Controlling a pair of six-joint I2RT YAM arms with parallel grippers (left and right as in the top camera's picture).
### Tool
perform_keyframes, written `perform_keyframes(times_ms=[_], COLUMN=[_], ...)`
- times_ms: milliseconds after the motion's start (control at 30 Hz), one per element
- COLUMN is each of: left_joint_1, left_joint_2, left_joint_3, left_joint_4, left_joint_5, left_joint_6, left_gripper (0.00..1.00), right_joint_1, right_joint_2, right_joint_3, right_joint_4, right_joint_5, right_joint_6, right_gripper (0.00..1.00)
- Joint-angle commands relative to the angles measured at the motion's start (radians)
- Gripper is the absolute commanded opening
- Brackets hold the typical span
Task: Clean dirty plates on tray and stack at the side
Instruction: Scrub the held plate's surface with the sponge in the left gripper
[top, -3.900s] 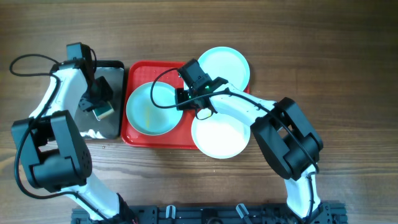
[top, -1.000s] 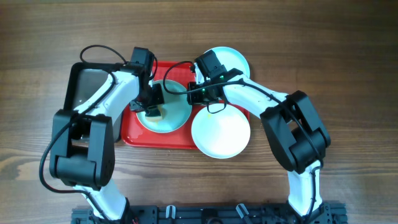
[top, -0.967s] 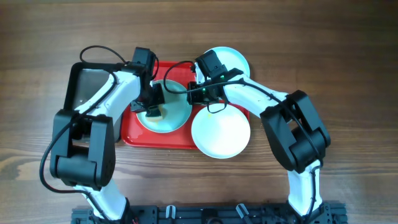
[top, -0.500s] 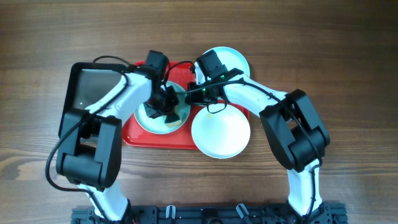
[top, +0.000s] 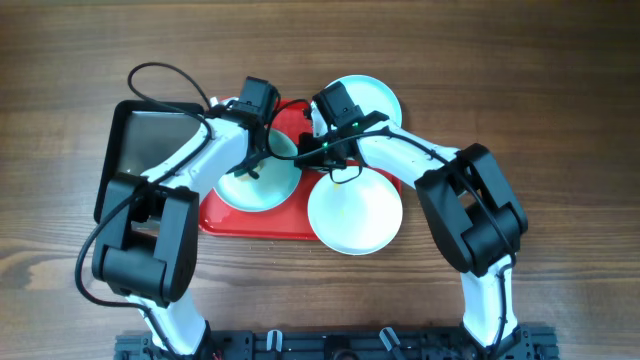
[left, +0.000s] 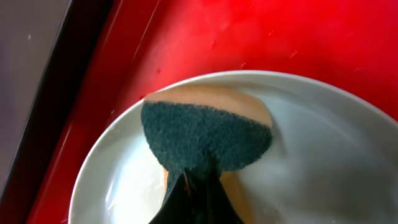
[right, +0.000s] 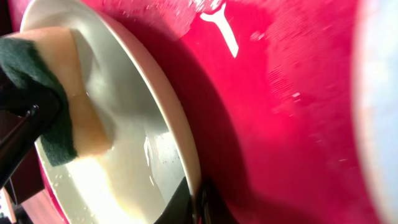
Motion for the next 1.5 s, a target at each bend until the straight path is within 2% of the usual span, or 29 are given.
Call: perform_keyframes(times_ms=[0, 67, 133, 267, 467, 567, 633, 833, 900, 1067, 1167, 1400, 1467], left_joint_1=[0.035, 0.043, 0.047, 0.038, 0.005, 0.017, 0.045, 0.164, 0.188, 0.203, 0.189, 0.13, 0.102], left_joint_2=[0.029, 0.029, 0.029, 0.029, 0.072, 0.127, 0.137, 0.132, 0.132, 0.132, 0.132, 0.132, 0.132], left_joint_3=[-0.008, -0.008, -0.008, -0.008, -0.008, -0.008, -0.008, 0.076, 0.1, 0.118, 0.118, 0.118, 0.118], left_joint_4=[-0.051, -0.082, -0.085, -0.015, 0.1, 0.104, 0.09, -0.124, -0.185, -0.291, -0.336, -0.402, -0.391], left_joint_5=[0.251, 0.418, 0.511, 0.695, 0.719, 0.633, 0.495, 0.103, 0.059, 0.066, 0.184, 0.71, 0.78], left_joint_6=[0.167, 0.283, 0.364, 0.465, 0.474, 0.472, 0.41, 0.229, 0.207, 0.207, 0.28, 0.674, 0.717], left_gripper=[0.04, 0.04, 0.04, 0.04, 0.04, 0.04, 0.04, 0.04, 0.04, 0.04, 0.04, 0.04, 0.04], right_joint_1=[0.005, 0.005, 0.004, 0.004, 0.004, 0.004, 0.004, 0.004, 0.004, 0.004, 0.004, 0.004, 0.004], right_joint_2=[0.042, 0.042, 0.042, 0.042, 0.042, 0.042, 0.042, 0.042, 0.042, 0.042, 0.042, 0.042, 0.042], right_joint_3=[0.002, 0.002, 0.002, 0.002, 0.002, 0.002, 0.002, 0.002, 0.002, 0.002, 0.002, 0.002, 0.002], right_joint_4=[-0.007, -0.008, -0.014, -0.011, -0.009, -0.009, -0.01, -0.01, -0.01, -0.01, -0.01, -0.01, -0.01], right_joint_5=[-0.029, -0.041, -0.071, -0.077, -0.064, -0.061, -0.061, -0.061, -0.06, -0.057, -0.057, -0.054, -0.054], right_joint_6=[-0.008, -0.018, -0.027, -0.037, -0.038, -0.037, -0.038, -0.038, -0.038, -0.037, -0.037, -0.037, -0.037], right_gripper=[0.04, 0.04, 0.04, 0.04, 0.04, 0.04, 0.04, 0.04, 0.04, 0.04, 0.04, 0.04, 0.04])
